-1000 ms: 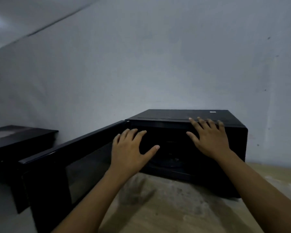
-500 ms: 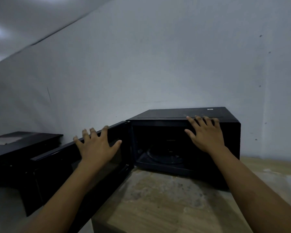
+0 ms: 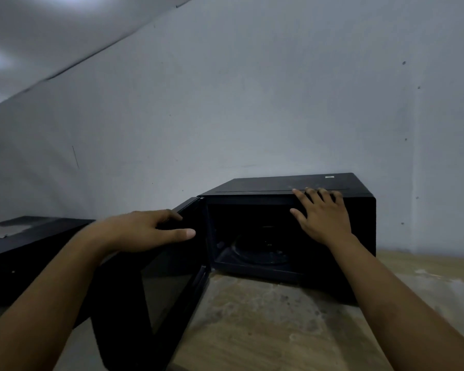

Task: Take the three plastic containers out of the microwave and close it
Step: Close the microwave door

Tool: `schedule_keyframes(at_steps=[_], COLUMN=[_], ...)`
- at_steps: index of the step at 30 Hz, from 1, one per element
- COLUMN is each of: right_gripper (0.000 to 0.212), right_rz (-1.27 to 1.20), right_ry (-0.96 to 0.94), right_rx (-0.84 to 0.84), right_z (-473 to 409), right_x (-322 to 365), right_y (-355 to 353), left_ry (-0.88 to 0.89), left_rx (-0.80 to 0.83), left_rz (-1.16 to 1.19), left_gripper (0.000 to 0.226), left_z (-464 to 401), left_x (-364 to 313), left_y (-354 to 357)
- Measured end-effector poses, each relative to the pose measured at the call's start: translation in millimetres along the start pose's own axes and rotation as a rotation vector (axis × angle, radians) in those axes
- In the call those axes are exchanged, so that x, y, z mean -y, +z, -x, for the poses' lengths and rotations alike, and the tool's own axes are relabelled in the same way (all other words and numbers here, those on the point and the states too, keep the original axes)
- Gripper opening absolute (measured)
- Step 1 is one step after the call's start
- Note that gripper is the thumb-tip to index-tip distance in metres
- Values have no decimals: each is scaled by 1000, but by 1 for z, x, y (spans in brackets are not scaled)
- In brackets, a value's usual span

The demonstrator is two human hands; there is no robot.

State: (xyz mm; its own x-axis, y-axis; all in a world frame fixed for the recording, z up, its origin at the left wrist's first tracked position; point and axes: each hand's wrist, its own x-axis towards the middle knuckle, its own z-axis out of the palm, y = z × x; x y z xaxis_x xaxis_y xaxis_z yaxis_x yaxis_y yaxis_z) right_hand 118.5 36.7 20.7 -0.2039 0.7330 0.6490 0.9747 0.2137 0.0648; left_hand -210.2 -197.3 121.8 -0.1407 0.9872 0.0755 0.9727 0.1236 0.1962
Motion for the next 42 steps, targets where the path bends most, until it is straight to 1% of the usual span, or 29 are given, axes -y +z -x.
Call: schedule_keyframes(at_steps=[3, 7, 9, 12, 14, 16, 17, 19, 21, 22, 23, 25, 28, 30, 33, 38, 40, 42], right_gripper=[76, 74, 74, 74, 73, 71, 70, 69, 68, 68, 68, 69, 67, 62, 59, 55, 52, 55], right_rz=[0, 7, 8, 1, 8, 20, 23, 27, 32, 30, 34, 44, 62, 40, -39, -60, -167, -368], right_ry=[-1, 4, 3, 3, -1, -4, -8, -9, -12, -18, -25, -49, -81, -62, 2, -75, -61, 3], right_rx=[0, -5, -12, -26, -36, -32, -34, -36, -35, -36, -33, -36, -58, -107, -222, -269, -295, -339], right_z=[-1, 0, 0, 0, 0, 0, 1, 1, 0, 0, 0, 1, 4, 10, 26, 45, 42, 41], right_x=[0, 0, 0, 0, 0, 0, 0, 1, 1, 2, 0, -3, -10, -15, -37, -65, -64, -60], right_y=[1, 2, 3, 4, 5, 5, 6, 6, 5, 4, 3, 0, -4, -8, -9, -10, -13, -16], left_ry=[82, 57, 61, 253, 385, 511, 566, 642, 695, 686, 677, 644, 685, 700, 667, 661, 648, 626], left_rx=[41, -6, -36, -71, -112, -104, -85, -28, -29, -75, -165, -450, -622, -682, -730, -797, -812, -812], left_rz=[87, 61, 48, 153, 275, 403, 422, 452, 522, 535, 521, 539, 606, 570, 537, 424, 377, 340], left_gripper=[92, 96, 87, 79, 72, 61, 60, 66, 58, 53, 55, 62, 62, 59, 62, 59, 58, 59], left_z=[14, 18, 10, -9, -23, -45, -63, -95, -134, -135, -128, -114, -83, -86, -107, -129, -138, -147], left_x=[0, 8, 14, 26, 33, 34, 37, 51, 66, 58, 39, -1, -44, -59, -77, -103, -111, -118], left_y=[-20, -20, -12, 3, 17, 38, 49, 83, 115, 118, 116, 113, 122, 130, 144, 162, 166, 170])
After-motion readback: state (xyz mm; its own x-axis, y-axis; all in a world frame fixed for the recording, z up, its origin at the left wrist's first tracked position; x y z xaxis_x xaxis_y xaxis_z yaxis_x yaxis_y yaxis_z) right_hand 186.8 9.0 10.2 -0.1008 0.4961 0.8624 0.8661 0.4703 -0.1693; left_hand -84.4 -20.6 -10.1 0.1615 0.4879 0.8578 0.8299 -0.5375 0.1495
